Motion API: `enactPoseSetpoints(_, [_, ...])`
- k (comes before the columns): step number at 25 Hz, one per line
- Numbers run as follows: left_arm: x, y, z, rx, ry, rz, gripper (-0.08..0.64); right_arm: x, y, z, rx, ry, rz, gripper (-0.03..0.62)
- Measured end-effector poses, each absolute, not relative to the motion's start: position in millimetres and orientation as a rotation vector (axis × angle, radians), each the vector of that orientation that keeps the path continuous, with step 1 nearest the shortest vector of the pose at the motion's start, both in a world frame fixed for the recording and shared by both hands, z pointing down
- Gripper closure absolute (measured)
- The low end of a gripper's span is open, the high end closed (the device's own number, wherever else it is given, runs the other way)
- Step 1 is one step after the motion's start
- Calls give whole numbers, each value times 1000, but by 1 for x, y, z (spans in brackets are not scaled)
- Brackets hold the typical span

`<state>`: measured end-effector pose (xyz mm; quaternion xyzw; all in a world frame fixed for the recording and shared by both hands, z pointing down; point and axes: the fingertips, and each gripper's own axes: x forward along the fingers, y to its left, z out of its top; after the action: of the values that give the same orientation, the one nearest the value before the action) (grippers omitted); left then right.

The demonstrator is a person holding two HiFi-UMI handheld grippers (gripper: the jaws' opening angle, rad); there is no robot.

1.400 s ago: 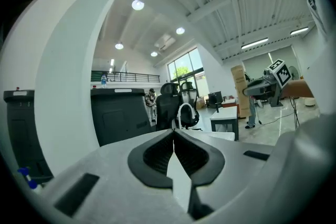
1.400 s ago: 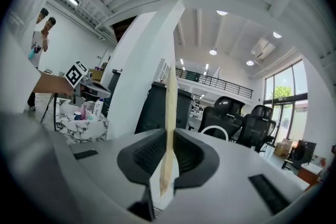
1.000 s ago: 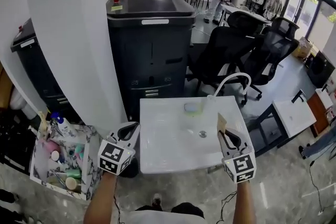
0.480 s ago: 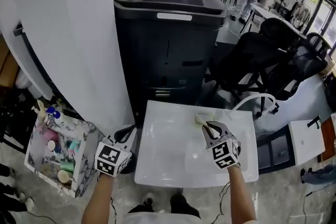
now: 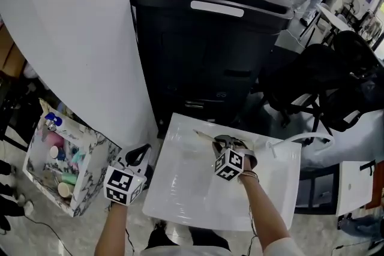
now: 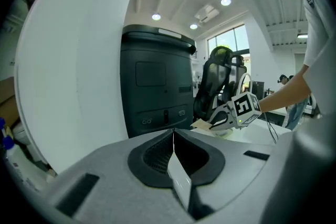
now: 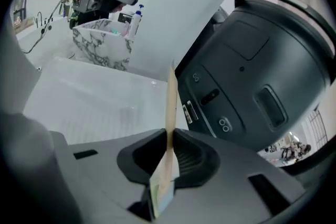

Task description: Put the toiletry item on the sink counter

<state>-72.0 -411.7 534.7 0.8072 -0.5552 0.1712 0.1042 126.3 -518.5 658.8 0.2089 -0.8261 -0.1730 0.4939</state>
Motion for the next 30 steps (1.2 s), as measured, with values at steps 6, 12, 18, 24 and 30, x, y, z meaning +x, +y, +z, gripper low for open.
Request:
enactPoseSetpoints(6, [-84, -414, 557, 2302, -1669, 516, 548, 106, -540, 700, 406, -1909, -501, 549])
enactPoseSetpoints(12, [-95, -406, 571, 2256, -1677, 538, 548, 92, -550, 726, 368, -1858, -548, 549])
enactPoseSetpoints(18, [-100, -402, 578, 2252, -1664, 554, 548, 85, -551, 742, 358, -1875, -496, 529])
enactPoseSetpoints(24, [-103, -399, 579, 2264, -1644, 564, 548, 86, -547, 746, 361, -1906, -412, 485])
enactPoseSetpoints(30, [-104, -394, 572, 2297, -1623, 559, 548, 90, -536, 733, 354, -1973, -261, 402])
